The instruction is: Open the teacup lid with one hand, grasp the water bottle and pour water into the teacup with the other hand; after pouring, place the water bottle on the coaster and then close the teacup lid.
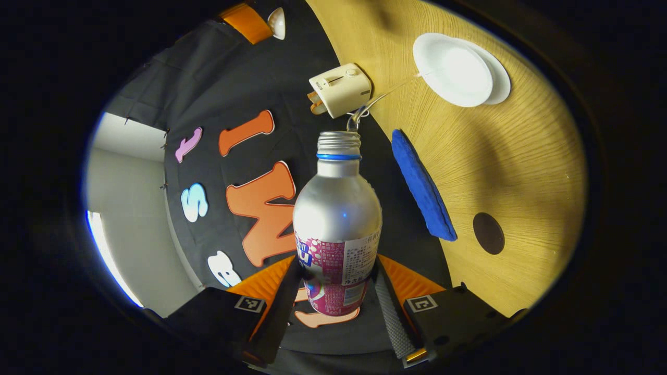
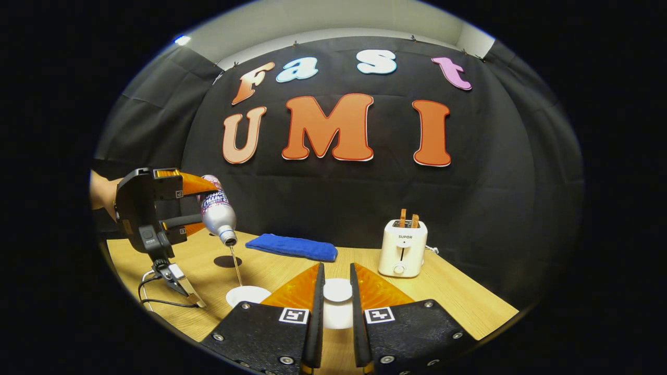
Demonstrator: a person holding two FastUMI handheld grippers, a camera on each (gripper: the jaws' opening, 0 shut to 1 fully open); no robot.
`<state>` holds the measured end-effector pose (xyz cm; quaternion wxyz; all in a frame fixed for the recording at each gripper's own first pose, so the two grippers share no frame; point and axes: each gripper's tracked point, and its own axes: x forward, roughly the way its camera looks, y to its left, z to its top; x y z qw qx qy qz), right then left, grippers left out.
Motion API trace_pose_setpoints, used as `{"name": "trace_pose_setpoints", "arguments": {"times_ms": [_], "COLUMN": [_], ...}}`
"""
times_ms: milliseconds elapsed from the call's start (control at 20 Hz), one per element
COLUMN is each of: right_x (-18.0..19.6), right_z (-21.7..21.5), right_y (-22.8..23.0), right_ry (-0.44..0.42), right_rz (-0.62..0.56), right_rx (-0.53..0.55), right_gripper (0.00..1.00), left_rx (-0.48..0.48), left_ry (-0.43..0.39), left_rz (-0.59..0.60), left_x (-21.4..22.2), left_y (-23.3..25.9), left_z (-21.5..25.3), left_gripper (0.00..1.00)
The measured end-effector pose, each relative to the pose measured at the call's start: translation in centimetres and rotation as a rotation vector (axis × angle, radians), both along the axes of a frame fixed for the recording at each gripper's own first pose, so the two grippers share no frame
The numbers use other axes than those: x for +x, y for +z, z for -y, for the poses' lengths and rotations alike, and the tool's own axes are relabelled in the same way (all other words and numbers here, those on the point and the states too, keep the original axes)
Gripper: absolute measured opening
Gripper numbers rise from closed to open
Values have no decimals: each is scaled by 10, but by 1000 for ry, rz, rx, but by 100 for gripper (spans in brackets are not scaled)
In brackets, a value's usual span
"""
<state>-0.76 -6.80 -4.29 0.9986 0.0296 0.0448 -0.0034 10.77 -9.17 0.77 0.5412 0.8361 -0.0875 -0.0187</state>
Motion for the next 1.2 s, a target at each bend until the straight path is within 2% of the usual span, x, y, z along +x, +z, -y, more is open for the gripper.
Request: {"name": "trace_pose_setpoints", "arguments": {"times_ms": [50, 100, 150, 250, 350, 500, 550, 650, 700, 1200], "right_x": [0, 0, 0, -1, -1, 0, 0, -1, 0, 4], "right_z": [0, 0, 0, 2, 2, 1, 1, 0, -1, -13], "right_y": [0, -1, -1, 0, 3, 3, 2, -1, -3, -10], "right_ry": [2, 2, 6, 3, 2, 4, 1, 5, 7, 30], "right_rz": [-1, -1, -3, -2, 4, 3, 1, -2, -5, -16], "right_rx": [1, -1, -7, -17, -13, -10, -10, -10, -8, 4], "right_gripper": [25, 24, 25, 25, 25, 25, 25, 25, 25, 25], "left_rx": [12, 23, 31, 46, 62, 98, 108, 121, 127, 194], "left_ry": [0, -5, -8, -12, -19, -25, -25, -24, -25, -75], "left_rz": [7, 14, 15, 18, 24, 27, 23, 20, 19, 23], "left_x": [1, 1, 1, 2, 1, 2, 1, 0, 1, -6], "left_y": [3, 4, 5, 6, 6, 0, -3, -8, -9, -29], "left_z": [1, 1, 3, 4, 7, 10, 9, 9, 10, 26], "left_gripper": [80, 86, 83, 87, 83, 86, 81, 87, 80, 83]}}
